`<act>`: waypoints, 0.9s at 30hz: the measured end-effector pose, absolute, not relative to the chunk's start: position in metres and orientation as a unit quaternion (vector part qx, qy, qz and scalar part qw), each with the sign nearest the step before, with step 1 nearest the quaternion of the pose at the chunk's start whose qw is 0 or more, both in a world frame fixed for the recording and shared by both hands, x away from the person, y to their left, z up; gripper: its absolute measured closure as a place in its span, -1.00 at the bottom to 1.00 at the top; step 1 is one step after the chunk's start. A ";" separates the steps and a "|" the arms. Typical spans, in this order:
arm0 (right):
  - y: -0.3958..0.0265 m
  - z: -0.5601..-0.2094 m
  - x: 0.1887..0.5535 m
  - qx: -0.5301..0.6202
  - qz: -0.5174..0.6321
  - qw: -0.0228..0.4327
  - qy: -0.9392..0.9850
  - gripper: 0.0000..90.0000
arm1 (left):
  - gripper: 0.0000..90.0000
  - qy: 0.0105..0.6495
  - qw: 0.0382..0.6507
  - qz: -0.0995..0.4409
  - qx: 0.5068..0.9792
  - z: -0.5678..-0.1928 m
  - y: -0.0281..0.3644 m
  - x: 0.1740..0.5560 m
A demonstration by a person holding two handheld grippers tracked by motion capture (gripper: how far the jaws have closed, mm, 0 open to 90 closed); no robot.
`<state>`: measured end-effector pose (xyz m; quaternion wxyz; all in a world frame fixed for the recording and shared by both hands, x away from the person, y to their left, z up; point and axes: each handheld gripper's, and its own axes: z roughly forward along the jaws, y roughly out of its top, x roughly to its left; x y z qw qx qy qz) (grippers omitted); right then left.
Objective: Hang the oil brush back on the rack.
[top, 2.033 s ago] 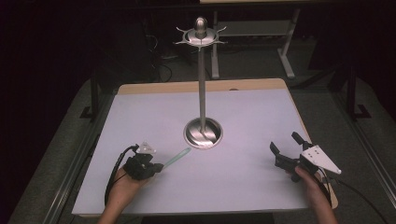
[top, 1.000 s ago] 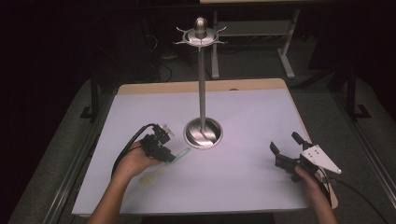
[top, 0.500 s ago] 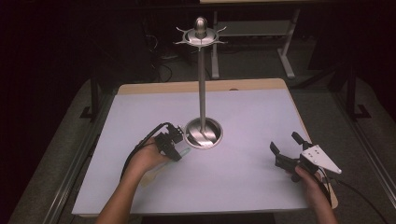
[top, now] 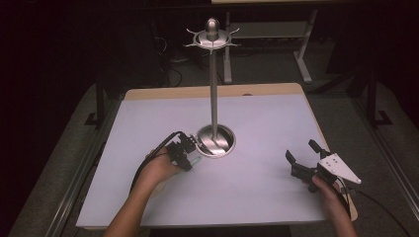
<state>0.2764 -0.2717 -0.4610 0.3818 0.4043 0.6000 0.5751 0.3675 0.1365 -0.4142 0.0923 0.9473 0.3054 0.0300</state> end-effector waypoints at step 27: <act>-0.272 -0.461 0.276 0.405 0.576 0.381 0.600 -0.77 | 0.73 0.326 0.143 0.003 0.935 -0.415 0.152 0.371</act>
